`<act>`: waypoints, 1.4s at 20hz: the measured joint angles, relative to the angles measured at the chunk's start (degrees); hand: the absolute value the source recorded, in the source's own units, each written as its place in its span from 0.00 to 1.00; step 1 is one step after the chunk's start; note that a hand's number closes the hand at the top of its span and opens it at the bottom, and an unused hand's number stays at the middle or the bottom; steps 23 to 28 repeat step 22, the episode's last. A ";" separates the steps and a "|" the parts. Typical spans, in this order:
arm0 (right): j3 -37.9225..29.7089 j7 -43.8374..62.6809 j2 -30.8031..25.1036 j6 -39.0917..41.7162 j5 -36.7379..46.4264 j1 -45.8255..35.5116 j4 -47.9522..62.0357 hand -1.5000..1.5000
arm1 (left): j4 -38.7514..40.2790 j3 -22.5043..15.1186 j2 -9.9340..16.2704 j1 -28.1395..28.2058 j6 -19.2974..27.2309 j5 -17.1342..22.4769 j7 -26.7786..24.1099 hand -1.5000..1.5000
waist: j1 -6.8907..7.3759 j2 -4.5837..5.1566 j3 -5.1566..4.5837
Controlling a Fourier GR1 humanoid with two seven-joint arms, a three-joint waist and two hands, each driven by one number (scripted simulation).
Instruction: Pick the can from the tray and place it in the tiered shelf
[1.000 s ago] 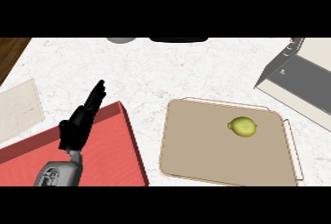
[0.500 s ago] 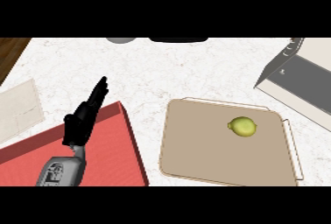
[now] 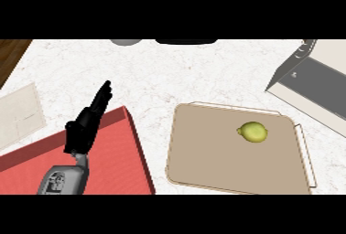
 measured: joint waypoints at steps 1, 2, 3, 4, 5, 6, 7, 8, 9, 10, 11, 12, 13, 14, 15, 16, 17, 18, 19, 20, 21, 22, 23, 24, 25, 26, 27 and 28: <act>-1.26 0.15 -0.38 -0.42 -0.78 -0.28 -0.90 0.00 | -0.34 -0.01 0.21 0.66 -0.24 0.07 -0.12 0.50 | 0.03 -0.03 0.00; -2.35 0.80 -0.50 -0.38 -0.71 -0.19 -2.67 0.00 | -0.68 -0.37 -0.22 1.17 0.09 -0.16 -0.08 0.50 | -0.06 -0.08 0.00; -3.48 1.45 -0.87 -0.10 -0.76 0.05 -4.52 0.00 | -0.72 -0.26 -0.13 1.01 0.07 -0.12 -0.02 0.50 | -0.18 -0.10 -0.01; -4.95 2.51 -1.31 0.75 -1.15 0.56 -6.43 0.00 | -0.72 -0.12 0.01 1.38 -0.18 0.12 -0.21 0.50 | -0.33 -0.15 -0.02; -6.13 3.91 -1.75 2.18 -1.04 1.04 -8.81 0.00 | -0.88 0.04 0.17 1.16 -0.19 0.15 0.08 0.50 | -0.48 -0.18 -0.02; -7.31 5.29 -1.68 3.24 -0.72 1.50 -11.18 0.00 | -0.61 0.24 0.24 1.42 -0.20 0.25 -0.45 0.50 | -0.58 -0.21 -0.04; -8.64 6.73 -1.69 4.81 -0.83 2.29 -13.86 0.00 | -0.95 0.23 0.25 1.96 -0.41 0.46 -0.24 0.50 | -0.72 -0.28 -0.05; -9.87 8.22 -1.47 6.54 -1.25 3.14 -16.54 0.00 | -1.17 0.29 0.26 1.93 -0.43 0.56 0.07 0.50 | -0.88 -0.33 -0.05; -11.56 9.26 -1.26 8.15 -2.55 4.36 -18.82 0.00 | -1.27 0.48 0.48 2.12 -0.49 0.61 -0.01 0.50 | -1.13 -0.40 -0.05; -13.11 10.22 -1.21 10.34 -3.57 5.70 -20.97 0.00 | -1.65 0.47 0.53 2.54 -0.53 0.64 0.17 0.50 | -1.37 -0.49 -0.05; -14.94 10.68 -0.57 11.73 -5.15 7.53 -22.83 0.00 | -1.13 1.03 0.90 2.74 -0.47 0.70 -0.63 0.50 | -1.76 -0.54 -0.05; -16.42 11.37 0.01 13.71 -6.57 9.19 -25.22 0.00 | -0.92 1.44 1.15 3.09 -0.80 1.15 -0.86 0.50 | -2.04 -0.60 -0.04; -17.73 11.86 1.12 15.29 -7.69 11.15 -27.72 0.00 | -0.60 1.54 1.06 2.66 -0.62 1.11 -0.77 0.50 | -2.25 -0.61 -0.04; -19.33 12.31 1.73 17.14 -9.40 12.89 -29.90 0.00 | -0.36 2.19 1.62 2.40 -0.80 1.37 -1.00 0.50 | -2.53 -0.66 -0.03; -21.24 12.31 2.54 18.66 -11.42 15.13 -32.03 0.00 | -0.79 2.26 1.84 3.11 -1.06 1.54 -1.06 0.50 | -2.68 -0.74 -0.02; -22.99 12.69 2.88 20.68 -13.51 16.80 -34.32 0.00 | -0.33 2.44 1.75 3.07 -0.72 1.39 -1.52 0.50 | -3.01 -0.79 -0.01; -25.03 12.50 3.33 22.09 -15.32 18.94 -35.63 0.00 | -0.90 2.39 1.74 3.24 -0.88 1.60 -0.98 0.50 | -3.20 -0.87 -0.01; -26.93 12.33 3.50 23.53 -16.38 20.73 -36.06 0.00 | -0.90 2.35 1.54 3.48 -0.70 1.55 -0.94 0.50 | -3.65 -1.00 0.00; -28.66 12.13 3.41 25.24 -17.40 22.39 -36.28 0.00 | -1.17 2.33 1.49 3.67 -0.40 1.34 -0.86 0.50 | -3.85 -1.07 0.01; -30.21 11.67 3.87 26.58 -18.72 23.90 -36.34 0.00 | -1.12 2.02 1.18 3.82 -0.07 0.99 -0.92 0.50 | -4.03 -1.11 0.01; -32.03 11.39 4.09 27.58 -20.25 24.86 -36.46 0.00 | -1.08 2.14 1.19 3.77 0.07 0.95 -0.77 0.50 | -4.23 -1.18 0.03; -33.82 11.00 4.14 28.76 -21.86 25.89 -36.54 0.00 | -1.52 2.37 1.44 4.02 -0.05 1.12 -0.74 0.50 | -4.34 -1.27 0.03; -33.82 11.00 4.14 28.76 -21.86 25.89 -36.54 0.00 | -1.52 2.37 1.44 4.02 -0.05 1.12 -0.74 0.50 | -4.34 -1.27 0.03; -33.82 11.00 4.14 28.76 -21.86 25.89 -36.54 0.00 | -1.52 2.37 1.44 4.02 -0.05 1.12 -0.74 0.50 | -4.34 -1.27 0.03; -33.82 11.00 4.14 28.76 -21.86 25.89 -36.54 0.00 | -1.52 2.37 1.44 4.02 -0.05 1.12 -0.74 0.50 | -4.34 -1.27 0.03; -33.82 11.00 4.14 28.76 -21.86 25.89 -36.54 0.00 | -1.52 2.37 1.44 4.02 -0.05 1.12 -0.74 0.50 | -4.34 -1.27 0.03; -33.82 11.00 4.14 28.76 -21.86 25.89 -36.54 0.00 | -1.52 2.37 1.44 4.02 -0.05 1.12 -0.74 0.50 | -4.34 -1.27 0.03; -33.82 11.00 4.14 28.76 -21.86 25.89 -36.54 0.00 | -1.52 2.37 1.44 4.02 -0.05 1.12 -0.74 0.50 | -4.34 -1.27 0.03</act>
